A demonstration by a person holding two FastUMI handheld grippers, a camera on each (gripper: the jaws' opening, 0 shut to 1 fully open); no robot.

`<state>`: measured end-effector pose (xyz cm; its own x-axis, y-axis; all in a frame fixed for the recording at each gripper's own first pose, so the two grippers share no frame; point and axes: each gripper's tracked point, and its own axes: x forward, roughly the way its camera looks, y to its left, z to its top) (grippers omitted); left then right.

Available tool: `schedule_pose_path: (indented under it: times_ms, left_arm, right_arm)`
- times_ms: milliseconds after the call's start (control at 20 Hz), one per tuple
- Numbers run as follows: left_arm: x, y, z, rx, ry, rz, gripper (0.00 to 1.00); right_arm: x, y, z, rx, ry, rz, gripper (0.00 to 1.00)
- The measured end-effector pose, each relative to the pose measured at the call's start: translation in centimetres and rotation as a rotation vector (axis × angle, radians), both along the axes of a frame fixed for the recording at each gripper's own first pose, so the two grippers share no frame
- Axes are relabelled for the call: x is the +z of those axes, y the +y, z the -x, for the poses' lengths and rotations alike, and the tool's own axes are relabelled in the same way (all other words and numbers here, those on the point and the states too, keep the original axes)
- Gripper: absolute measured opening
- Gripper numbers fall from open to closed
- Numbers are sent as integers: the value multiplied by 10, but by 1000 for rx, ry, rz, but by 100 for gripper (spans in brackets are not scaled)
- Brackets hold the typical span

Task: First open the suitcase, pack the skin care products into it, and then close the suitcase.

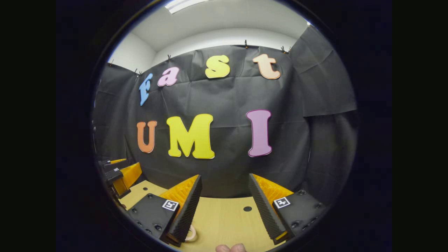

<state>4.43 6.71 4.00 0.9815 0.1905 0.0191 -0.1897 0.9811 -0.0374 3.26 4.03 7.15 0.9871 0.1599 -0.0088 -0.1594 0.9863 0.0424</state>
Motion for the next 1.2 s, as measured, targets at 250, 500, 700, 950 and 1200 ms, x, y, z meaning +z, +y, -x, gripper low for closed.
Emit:
schedule_pose_path:
  times_ms: [250,500,700,950,1200]
  left_arm:
    - [-1,0,1,5,5,25,96]
    - [2,1,4,20,0,27,96]
    - [-1,1,6,27,11,30,96]
    - [0,3,8,45,14,34,96]
    - [1,9,11,58,16,35,96]
  right_arm:
    - [-2,9,8,17,2,10,80]
    - [0,9,8,10,-4,6,80]
    - [-1,12,9,13,1,6,80]
    - [-3,19,9,29,6,11,80]
    - [-4,25,8,43,12,13,80]
